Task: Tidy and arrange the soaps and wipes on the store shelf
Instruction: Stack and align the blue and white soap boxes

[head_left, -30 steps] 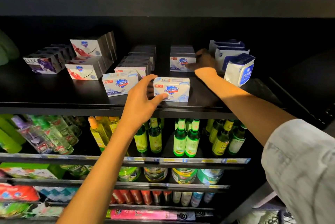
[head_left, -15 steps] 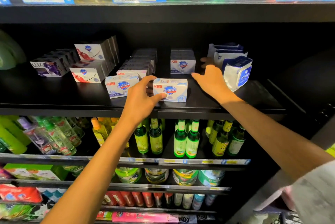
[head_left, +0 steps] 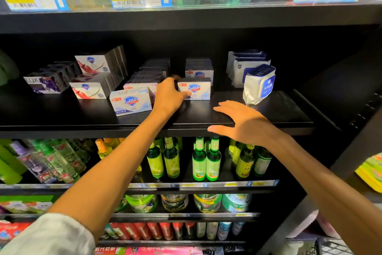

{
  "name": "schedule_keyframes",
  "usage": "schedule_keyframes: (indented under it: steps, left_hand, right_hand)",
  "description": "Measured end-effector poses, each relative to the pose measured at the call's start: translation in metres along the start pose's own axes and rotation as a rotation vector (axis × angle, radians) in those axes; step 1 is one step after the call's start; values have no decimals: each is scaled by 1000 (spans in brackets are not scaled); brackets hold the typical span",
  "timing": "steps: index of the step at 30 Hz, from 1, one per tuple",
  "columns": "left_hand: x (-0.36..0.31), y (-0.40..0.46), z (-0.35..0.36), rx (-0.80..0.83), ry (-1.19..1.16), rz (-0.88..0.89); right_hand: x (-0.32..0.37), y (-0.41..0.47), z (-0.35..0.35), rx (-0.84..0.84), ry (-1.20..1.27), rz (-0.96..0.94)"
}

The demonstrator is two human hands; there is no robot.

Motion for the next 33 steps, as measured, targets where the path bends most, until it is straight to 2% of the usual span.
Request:
schedule_keyframes:
  steps: [4,14,22,29,33]
  left_hand:
    - [-2,17,10,7,-4,-44]
    - [-1,48,29,35,-62,-63]
    - [1,49,32,37,-32,-57]
    - [0,17,16,-23,-11,-60]
    - [-9,-27,-5,8,-110,35]
  right_hand:
    - [-5,-4,11,-171,-84,-134]
    - [-3,-2,2,-68,-11,-74]
    - [-2,-2,1,-70,-23,-67]
    - [1,-7,2,-131,-91,-91]
    - [7,-8,-3,-87,-116,-75]
Point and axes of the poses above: each hand's wrist, its own y-axis towards the middle knuckle, its own z-axis out of the palm, x = y × z, the point moved 1 cm from there along y, towards the middle knuckle, and after that the axes turned 4 degrees about -y, right-handed, at the moved point
